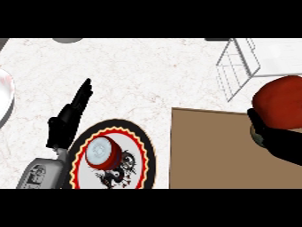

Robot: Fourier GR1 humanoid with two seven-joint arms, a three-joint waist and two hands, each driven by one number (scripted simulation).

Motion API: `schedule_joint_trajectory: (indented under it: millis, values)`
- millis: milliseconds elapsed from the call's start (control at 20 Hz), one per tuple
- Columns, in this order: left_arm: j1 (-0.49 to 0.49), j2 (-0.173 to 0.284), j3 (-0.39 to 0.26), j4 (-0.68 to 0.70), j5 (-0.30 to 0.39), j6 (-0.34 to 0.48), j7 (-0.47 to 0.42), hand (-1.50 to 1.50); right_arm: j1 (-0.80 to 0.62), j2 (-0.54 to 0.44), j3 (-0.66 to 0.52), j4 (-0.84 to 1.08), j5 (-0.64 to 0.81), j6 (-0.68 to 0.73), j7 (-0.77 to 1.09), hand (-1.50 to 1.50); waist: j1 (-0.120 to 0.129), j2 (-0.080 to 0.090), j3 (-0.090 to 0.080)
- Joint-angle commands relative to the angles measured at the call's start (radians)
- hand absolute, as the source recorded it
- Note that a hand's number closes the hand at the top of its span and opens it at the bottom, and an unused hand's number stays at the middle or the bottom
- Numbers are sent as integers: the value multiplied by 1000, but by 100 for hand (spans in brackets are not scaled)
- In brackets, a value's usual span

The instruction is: Pick the bell pepper from the tray and place it in the tiered shelf

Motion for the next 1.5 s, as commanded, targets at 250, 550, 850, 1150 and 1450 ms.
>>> schedule_joint_trajectory:
  millis: [250, 550, 850, 1150, 1450]
  values:
    - [-26, -5, 16, 27, -13, -7, -4, 0, -304, -145, -219, 216, -60, 64, 43, 150, 6, 3, 0]
    - [-55, 8, 42, 5, 8, -36, 35, 0, -357, -253, -322, 347, -88, 44, -71, 150, 6, 3, 1]
    - [-8, -16, 13, -74, -16, -25, 67, 0, -388, -296, -296, 521, -18, -51, -176, 150, 13, 4, 1]
    - [-3, -34, 12, 3, -41, -20, -2, 0, -327, -339, -280, 596, 31, -152, -338, 150, 8, 5, 1]
    - [-34, -30, 29, -2, -22, -46, 34, 0, -349, -337, -249, 793, 115, -312, -454, 150, 13, 6, 1]
